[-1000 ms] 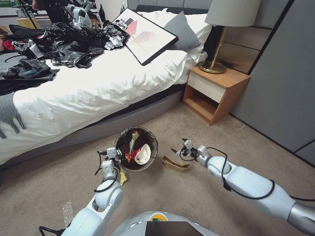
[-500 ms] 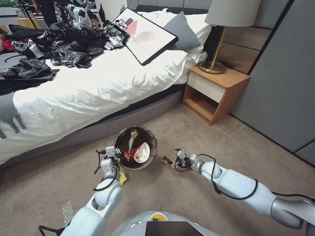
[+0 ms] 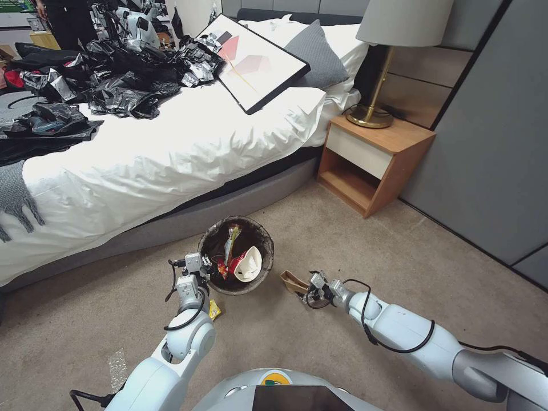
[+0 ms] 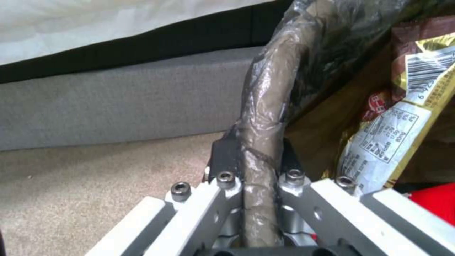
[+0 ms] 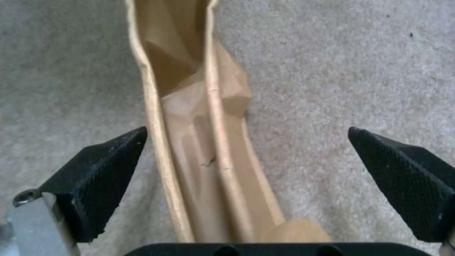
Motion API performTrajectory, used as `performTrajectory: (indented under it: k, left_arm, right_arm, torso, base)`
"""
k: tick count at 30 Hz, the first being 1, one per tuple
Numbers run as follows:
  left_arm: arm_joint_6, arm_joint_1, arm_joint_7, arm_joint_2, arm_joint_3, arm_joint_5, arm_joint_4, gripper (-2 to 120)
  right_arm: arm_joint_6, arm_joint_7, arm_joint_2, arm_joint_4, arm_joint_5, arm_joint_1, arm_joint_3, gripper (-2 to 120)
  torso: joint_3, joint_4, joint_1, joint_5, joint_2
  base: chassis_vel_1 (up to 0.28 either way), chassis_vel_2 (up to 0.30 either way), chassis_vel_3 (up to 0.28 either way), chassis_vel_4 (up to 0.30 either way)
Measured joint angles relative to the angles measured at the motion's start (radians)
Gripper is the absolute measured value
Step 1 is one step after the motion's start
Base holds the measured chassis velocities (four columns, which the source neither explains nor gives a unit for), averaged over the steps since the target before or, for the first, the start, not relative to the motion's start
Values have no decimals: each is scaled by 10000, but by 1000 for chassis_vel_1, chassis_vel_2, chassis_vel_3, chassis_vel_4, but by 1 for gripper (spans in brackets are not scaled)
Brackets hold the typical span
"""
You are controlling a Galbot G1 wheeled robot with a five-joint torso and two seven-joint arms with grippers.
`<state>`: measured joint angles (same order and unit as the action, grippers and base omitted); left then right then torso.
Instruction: Pick up the trash bin, then pick up the garbage from the floor and place it into the trash bin.
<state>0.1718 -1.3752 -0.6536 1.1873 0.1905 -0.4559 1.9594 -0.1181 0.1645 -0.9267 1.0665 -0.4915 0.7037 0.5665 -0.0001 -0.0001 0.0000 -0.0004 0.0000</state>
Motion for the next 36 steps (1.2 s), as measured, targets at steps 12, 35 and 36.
performTrajectory:
  k: [12,35,36]
  left_arm:
    - [-8,39,-2,-4,19,-23,-7,2]
    - [22,175,-50,21,-159,-43,-96,2]
    - [23,168,-50,14,-177,-43,-102,2]
  right_arm:
    - [-218,-22,-519,-821,326,-65,-55,82]
    - [-229,-1128,-458,-25,337,293,-625,0]
    - [-229,-1252,-459,95,358,406,-823,0]
  torso:
    - [0,1,0,1,1]
    - [3,1,1,6,-1]
    - [2,0,1,6,-1]
  base:
    - [0,0,0,0]
    - [0,0,0,0]
    - [0,0,0,0]
